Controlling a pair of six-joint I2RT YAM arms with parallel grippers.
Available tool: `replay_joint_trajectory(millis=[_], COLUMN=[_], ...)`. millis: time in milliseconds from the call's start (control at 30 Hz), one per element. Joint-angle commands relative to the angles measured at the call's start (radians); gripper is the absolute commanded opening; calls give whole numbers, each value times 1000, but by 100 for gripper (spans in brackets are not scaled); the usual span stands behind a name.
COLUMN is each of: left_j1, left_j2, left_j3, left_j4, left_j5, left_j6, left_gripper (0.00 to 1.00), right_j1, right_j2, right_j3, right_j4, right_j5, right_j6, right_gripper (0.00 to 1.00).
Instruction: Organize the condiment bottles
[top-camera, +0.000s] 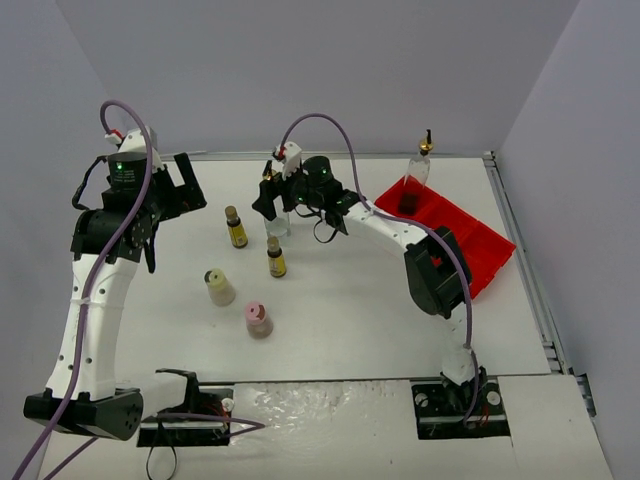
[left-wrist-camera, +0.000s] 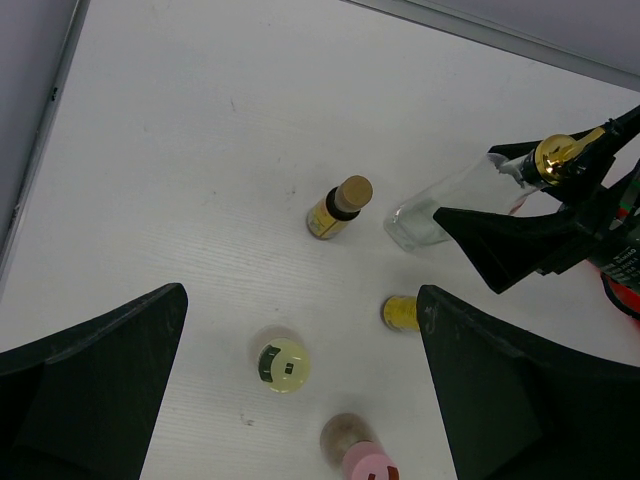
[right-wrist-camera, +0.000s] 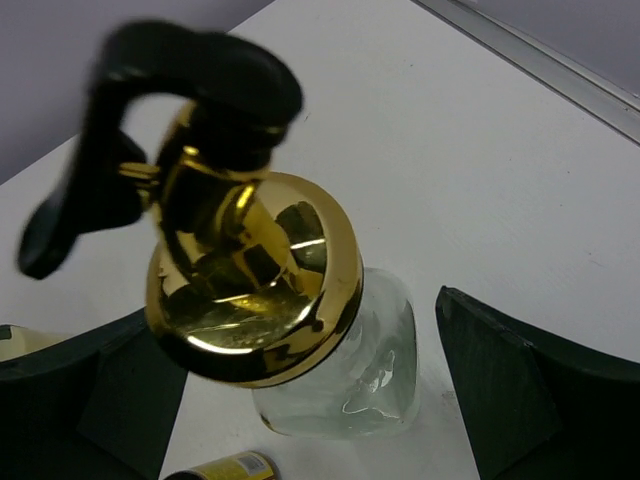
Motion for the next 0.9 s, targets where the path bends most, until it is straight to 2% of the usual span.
replay_joint_trajectory(millis=[0, 133, 267, 533, 633, 867], left_j1=[6, 6, 6, 6, 6, 6], left_j2=[-8, -8, -10, -20, -25, -48], left_j3=[62, 55, 53, 53, 53, 35], left_j4=[34, 37, 38, 34, 31, 49], left_j5=[-16, -17, -17, -20, -24, -27], left_j6=[22, 24, 25, 27, 31, 20], left_gripper=[97, 97, 97, 97, 97, 97], right_j1=[4, 7, 6, 9, 12, 15], right_j2=[15, 24, 34, 64, 46, -59], right_j3=[53, 43, 50, 92, 86, 71], right_j4=[59, 71, 64, 44, 42, -18], right_j5=[-9, 22, 30, 28, 58, 226], right_j6=[-8, -12, -14, -7, -8, -72], right_gripper=[97, 90, 71, 5, 0, 0])
